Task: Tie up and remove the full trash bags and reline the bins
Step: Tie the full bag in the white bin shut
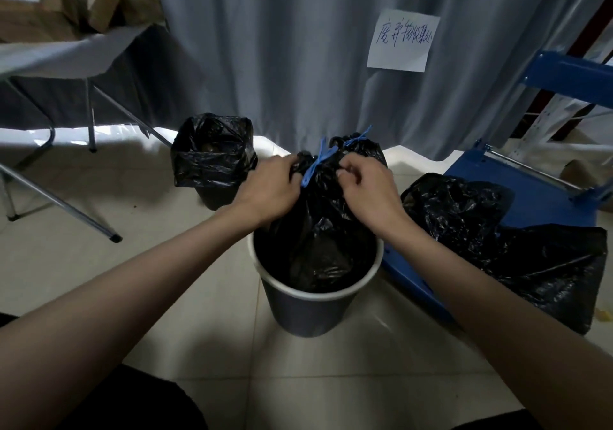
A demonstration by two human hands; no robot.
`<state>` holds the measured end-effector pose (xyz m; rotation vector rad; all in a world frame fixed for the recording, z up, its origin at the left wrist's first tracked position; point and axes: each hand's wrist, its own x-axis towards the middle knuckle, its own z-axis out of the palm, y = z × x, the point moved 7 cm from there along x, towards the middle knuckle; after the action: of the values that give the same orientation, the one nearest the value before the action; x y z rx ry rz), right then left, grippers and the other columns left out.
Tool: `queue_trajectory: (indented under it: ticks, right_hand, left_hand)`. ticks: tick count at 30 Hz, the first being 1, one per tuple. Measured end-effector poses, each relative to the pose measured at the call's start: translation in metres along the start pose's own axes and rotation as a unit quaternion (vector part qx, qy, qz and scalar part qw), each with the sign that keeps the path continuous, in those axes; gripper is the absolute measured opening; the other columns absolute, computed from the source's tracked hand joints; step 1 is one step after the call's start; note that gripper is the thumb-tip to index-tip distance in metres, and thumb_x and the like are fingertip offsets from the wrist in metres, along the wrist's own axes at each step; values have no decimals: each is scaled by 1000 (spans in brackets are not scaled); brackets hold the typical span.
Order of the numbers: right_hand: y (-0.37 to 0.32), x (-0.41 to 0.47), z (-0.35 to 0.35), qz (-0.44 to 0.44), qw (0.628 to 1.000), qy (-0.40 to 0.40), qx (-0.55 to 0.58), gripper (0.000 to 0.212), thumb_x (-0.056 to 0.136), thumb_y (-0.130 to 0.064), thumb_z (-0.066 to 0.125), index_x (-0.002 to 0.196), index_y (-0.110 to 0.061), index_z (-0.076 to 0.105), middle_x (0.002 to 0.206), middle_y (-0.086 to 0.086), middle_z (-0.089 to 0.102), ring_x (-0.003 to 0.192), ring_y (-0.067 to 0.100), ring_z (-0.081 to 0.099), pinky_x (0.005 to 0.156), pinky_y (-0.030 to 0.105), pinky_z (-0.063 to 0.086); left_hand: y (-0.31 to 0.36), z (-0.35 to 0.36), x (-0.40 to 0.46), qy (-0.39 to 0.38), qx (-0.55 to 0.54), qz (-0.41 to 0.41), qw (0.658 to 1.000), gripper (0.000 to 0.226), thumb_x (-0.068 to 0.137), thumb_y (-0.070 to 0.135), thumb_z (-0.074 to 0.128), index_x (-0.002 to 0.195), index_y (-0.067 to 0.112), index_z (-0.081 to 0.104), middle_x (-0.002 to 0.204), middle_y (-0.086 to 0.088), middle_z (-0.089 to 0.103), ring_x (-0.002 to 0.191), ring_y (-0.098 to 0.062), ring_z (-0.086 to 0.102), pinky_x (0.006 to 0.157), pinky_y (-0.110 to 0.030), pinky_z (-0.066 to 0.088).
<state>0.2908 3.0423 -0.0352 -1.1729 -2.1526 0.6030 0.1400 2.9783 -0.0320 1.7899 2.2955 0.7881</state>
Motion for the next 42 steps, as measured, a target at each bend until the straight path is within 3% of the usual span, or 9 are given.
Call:
queue_trajectory:
  ticks: [6, 9, 12, 16, 20, 27, 33, 39, 42]
  right_hand:
    - [-59, 21, -71, -58, 992, 103, 47, 13, 96, -29, 52, 98, -25, 65, 97, 2, 59, 91, 17, 55, 80, 33, 42]
    - [-80, 33, -108, -75, 984, 151, 64, 12, 96, -29, 51, 96, -26, 63, 100, 3, 60, 92, 19, 57, 83, 38, 47]
    - [-90, 45, -142, -79, 972, 203, 84, 12, 94, -29, 49, 91, -28, 60, 98, 2, 62, 93, 19, 59, 82, 42, 50]
    - [-91, 62, -178, -74, 959, 258, 95, 11, 96, -27, 46, 88, -31, 52, 100, 1, 62, 94, 15, 56, 79, 35, 45]
    - [-77, 91, -180, -53, 954, 257, 148, 19, 97, -23, 43, 82, -35, 48, 79, -11, 58, 81, 17, 58, 76, 47, 54]
    - [1, 137, -94, 35, 971, 144, 186, 19, 93, -23, 44, 79, -35, 48, 72, -11, 55, 84, 30, 62, 79, 55, 56]
    - [87, 145, 3, 125, 979, 35, 160, 15, 97, -22, 47, 85, -30, 52, 66, -1, 56, 73, 33, 61, 75, 58, 56]
    - [157, 142, 51, 229, 968, 0, 99, 21, 95, -14, 52, 77, -22, 58, 88, 13, 68, 80, 33, 66, 84, 42, 57]
    - [181, 137, 62, 251, 964, -32, 80, 19, 94, -9, 53, 109, -13, 64, 112, 16, 68, 104, 30, 62, 90, 23, 44]
  left_hand:
    - [38, -75, 17, 132, -48, 51, 989, 14, 93, 21, 43, 98, 13, 54, 102, -16, 57, 101, -36, 54, 79, -40, 41]
    - [67, -108, 31, 186, -59, 71, 978, 15, 94, 16, 43, 97, 9, 55, 102, -14, 56, 100, -32, 53, 72, -28, 27]
    - [100, -133, 50, 207, -58, 87, 973, 6, 93, 17, 42, 89, 16, 46, 97, -9, 52, 98, -30, 51, 71, -29, 25]
    - [138, -154, 75, 227, -59, 118, 965, 3, 92, 19, 39, 90, 20, 41, 97, -5, 46, 88, -22, 43, 75, -32, 28]
    - [145, -153, 105, 224, -47, 125, 965, 20, 87, 26, 37, 98, 15, 49, 104, -9, 49, 96, -34, 52, 85, -40, 43]
    - [91, -81, 140, 144, 5, 68, 987, 31, 89, 25, 42, 118, 20, 52, 116, -14, 50, 99, -46, 55, 87, -52, 49]
    - [32, 16, 147, 40, 59, 38, 997, 19, 92, 21, 50, 106, 11, 56, 119, -15, 56, 104, -42, 57, 86, -47, 49]
    - [-4, 111, 162, -84, 28, 17, 996, 35, 94, 18, 52, 127, 8, 52, 124, -18, 59, 112, -37, 57, 91, -38, 44]
    - [-13, 164, 167, -213, 15, -29, 977, 68, 94, 33, 58, 150, 9, 27, 150, -18, 39, 136, -33, 40, 110, -36, 33]
